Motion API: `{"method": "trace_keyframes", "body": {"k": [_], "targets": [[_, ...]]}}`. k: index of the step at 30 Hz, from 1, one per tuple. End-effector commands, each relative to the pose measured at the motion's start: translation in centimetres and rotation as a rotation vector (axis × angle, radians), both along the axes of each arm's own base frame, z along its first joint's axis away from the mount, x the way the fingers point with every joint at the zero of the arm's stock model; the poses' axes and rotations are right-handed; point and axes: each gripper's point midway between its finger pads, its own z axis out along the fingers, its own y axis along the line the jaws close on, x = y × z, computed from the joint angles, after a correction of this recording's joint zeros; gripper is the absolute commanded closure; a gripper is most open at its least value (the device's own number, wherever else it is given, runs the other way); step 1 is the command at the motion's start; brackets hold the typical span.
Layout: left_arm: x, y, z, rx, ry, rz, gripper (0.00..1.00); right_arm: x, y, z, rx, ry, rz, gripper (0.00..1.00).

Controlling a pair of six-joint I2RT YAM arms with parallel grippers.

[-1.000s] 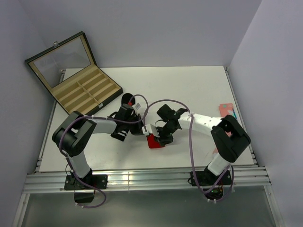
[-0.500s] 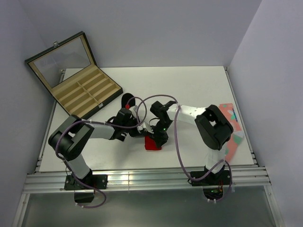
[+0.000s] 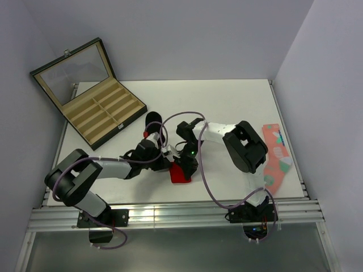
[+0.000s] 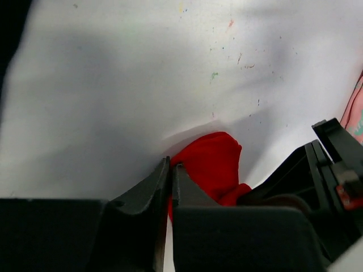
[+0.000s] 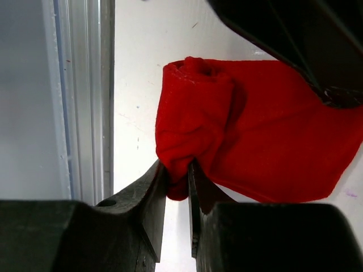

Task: Roll the socks
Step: Move the sock to the center of the board.

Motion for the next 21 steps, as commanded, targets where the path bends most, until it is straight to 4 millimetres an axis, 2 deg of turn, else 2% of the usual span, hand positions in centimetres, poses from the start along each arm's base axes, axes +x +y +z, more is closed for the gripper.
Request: {"method": "trace_keyframes", "body": {"k": [1, 7, 8, 11, 15, 18, 19, 21], "targets": [[1.4, 1.2, 0.3, 0.018, -0.093, 0.102, 0.89, -1.1, -2.0, -1.5, -0.169, 0.063, -0.019, 0.87], [0.3, 2.1, 1.3, -0.034, -0.139, 0.135, 0.65, -0.8, -2.2, -2.1, -0.190, 0.051, -0.031, 0.87], [0.6, 3.0, 1.6, -0.031, -0.170, 0.178, 0.61, -0.7, -2.2, -2.1, -0.193, 0.049, -0.033, 0.87], [0.3, 4.1, 2.3, -0.054, -0.207, 0.220, 0.58, -0.7, -2.1, -2.2, -0.195, 0.048, -0.035, 0.87], [-0.9, 4.7, 3.7, -0.101, -0.291, 0.232, 0.58, -0.5, -2.1, -2.2, -0.199, 0.049, -0.038, 0.87], [-2.5, 4.0, 4.9, -0.135, -0.381, 0.191, 0.58, -0.4, -2.0, -2.4, -0.206, 0.051, -0.043, 0.87], [-3.6, 3.3, 5.0, -0.133, -0.401, 0.152, 0.58, -0.4, -2.0, -2.3, -0.207, 0.051, -0.045, 0.87], [-4.3, 2.6, 5.8, -0.120, -0.473, 0.112, 0.58, -0.3, -1.9, -2.4, -0.210, 0.047, -0.050, 0.87]]}}
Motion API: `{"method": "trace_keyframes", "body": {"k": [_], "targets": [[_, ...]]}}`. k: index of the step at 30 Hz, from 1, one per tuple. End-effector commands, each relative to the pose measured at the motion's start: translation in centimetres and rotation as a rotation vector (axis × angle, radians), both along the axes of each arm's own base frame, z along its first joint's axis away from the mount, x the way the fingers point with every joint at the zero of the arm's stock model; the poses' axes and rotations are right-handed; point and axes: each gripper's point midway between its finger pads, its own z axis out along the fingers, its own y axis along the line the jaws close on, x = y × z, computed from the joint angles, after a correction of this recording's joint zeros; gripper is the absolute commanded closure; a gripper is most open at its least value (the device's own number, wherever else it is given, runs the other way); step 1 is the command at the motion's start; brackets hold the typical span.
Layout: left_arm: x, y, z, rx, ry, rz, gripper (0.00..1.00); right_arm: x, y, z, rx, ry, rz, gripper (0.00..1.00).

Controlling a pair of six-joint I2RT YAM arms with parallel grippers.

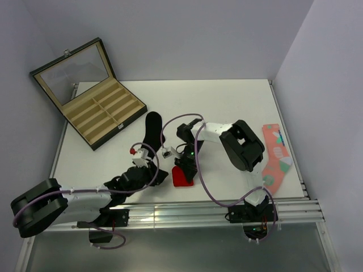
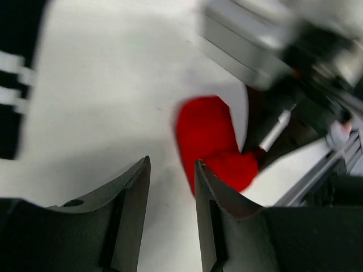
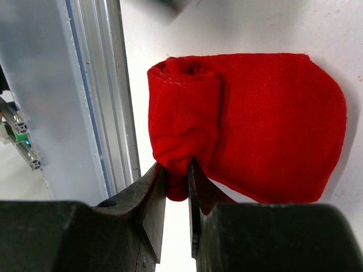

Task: Roll the socks
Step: Move the sock to the center of the board.

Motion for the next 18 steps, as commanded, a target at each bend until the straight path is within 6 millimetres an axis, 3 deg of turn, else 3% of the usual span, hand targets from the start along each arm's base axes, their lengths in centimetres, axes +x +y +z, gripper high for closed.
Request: {"method": "trace_keyframes", "body": {"k": [1, 7, 18], "targets": [[-0.4, -1.9, 3.3, -0.021, -0.187, -0.036, 0.58, 1.1, -1.1, -2.3, -0.086, -0.070, 0.035, 0.87], [-2.5, -5.0, 3.6, 0.068, -0.306, -0.173, 0.57, 1.3, -1.2, -2.6, -0.108, -0.074, 0.024, 0.87], [-2.3, -8.2, 3.6, 0.182, -0.401, -0.290, 0.53, 1.4, -1.2, -2.7, -0.121, -0.065, 0.025, 0.87]]}}
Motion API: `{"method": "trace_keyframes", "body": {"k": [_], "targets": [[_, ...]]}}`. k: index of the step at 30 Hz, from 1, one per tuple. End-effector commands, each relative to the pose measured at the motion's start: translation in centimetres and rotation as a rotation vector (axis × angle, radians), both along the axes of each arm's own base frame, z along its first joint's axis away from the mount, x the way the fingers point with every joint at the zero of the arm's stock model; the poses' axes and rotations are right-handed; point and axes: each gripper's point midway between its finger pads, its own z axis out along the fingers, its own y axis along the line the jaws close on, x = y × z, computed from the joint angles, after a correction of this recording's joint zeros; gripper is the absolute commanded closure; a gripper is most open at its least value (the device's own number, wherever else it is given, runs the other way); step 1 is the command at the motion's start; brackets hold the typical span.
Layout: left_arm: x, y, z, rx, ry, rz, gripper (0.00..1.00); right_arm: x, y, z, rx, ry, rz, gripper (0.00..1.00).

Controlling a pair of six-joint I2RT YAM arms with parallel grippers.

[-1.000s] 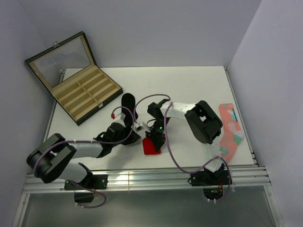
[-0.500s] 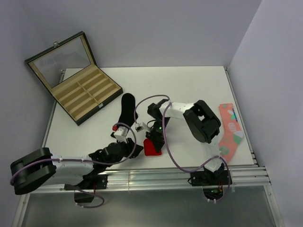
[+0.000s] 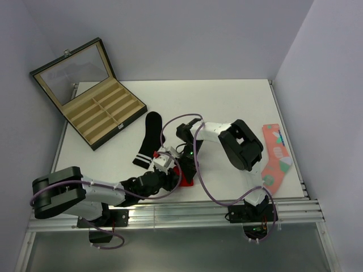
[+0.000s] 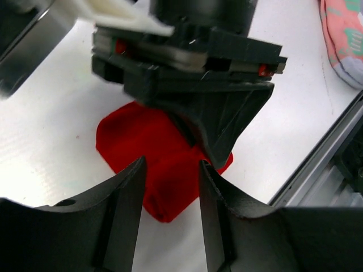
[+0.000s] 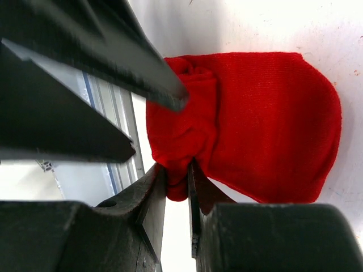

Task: Roll the socks
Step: Move the sock to the center of the board.

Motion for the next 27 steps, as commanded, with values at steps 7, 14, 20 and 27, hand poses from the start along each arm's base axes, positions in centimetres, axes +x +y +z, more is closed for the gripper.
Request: {"method": "trace_keyframes", "body": {"k": [7, 14, 20, 27], "targets": [[-1.0, -3.7, 0.8, 0.046, -0.089, -0.195, 0.52, 1.4, -1.2, -2.7, -0.090, -0.081, 0.058, 0.87], [-1.5, -3.6, 0.1, 0.053, -0.073, -0.218, 0.52, 1.8, -1.0, -2.8, -0.103, -0.088, 0.052, 0.87], [-2.3, -3.5, -0.9, 0.047, -0.037, -0.253, 0.52, 2.0, -1.1, -3.0, -0.115, -0.093, 0.047, 0.87], [-1.9, -2.6, -2.1, 0.054, -0.006, -0.217, 0.52, 2.0, -1.4, -3.1, -0.128, -0.098, 0.044, 0.87]]}}
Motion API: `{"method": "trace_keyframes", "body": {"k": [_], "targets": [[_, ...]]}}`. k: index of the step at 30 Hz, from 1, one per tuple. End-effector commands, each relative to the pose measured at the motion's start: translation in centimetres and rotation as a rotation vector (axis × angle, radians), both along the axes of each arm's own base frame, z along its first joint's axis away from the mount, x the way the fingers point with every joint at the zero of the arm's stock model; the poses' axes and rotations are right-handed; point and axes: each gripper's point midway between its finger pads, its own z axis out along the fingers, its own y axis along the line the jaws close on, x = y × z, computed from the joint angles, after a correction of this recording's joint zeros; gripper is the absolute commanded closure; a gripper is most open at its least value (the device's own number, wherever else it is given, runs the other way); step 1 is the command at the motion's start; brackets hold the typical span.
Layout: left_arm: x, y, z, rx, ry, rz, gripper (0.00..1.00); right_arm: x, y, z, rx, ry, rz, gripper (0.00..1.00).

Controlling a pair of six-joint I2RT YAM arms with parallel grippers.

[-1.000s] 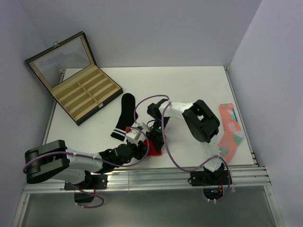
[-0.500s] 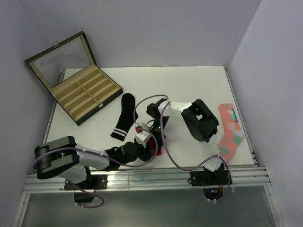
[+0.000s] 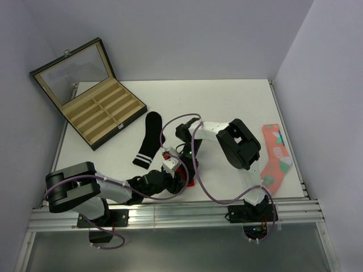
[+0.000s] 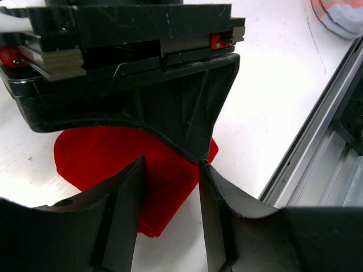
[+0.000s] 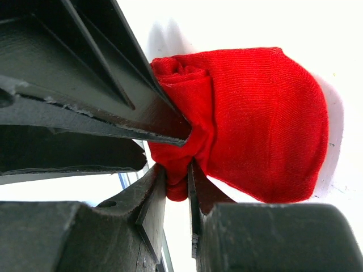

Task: Roll the socks
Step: Move the sock to the center of the board.

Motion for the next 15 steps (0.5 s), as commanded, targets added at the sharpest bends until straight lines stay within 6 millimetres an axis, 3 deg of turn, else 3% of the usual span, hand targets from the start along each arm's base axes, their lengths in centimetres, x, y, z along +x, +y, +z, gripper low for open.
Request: {"method": "trace_keyframes", "body": {"k": [1, 8, 15], "targets": [[-0.5, 0.2, -1.0, 0.007, 0.035, -0.013, 0.52, 2.0, -1.2, -3.0, -0.070, -0.129, 0.064, 0.87], [-0.3, 0.3, -2.4, 0.045, 0.061, 0.005, 0.57, 2.2, -1.6, -3.0, -0.083, -0.135, 0.050, 0.86], [-0.5, 0.4, -3.6, 0.071, 0.097, 0.010, 0.77, 2.8, -1.3, -2.8, -0.079, -0.163, 0.017, 0.82]]}}
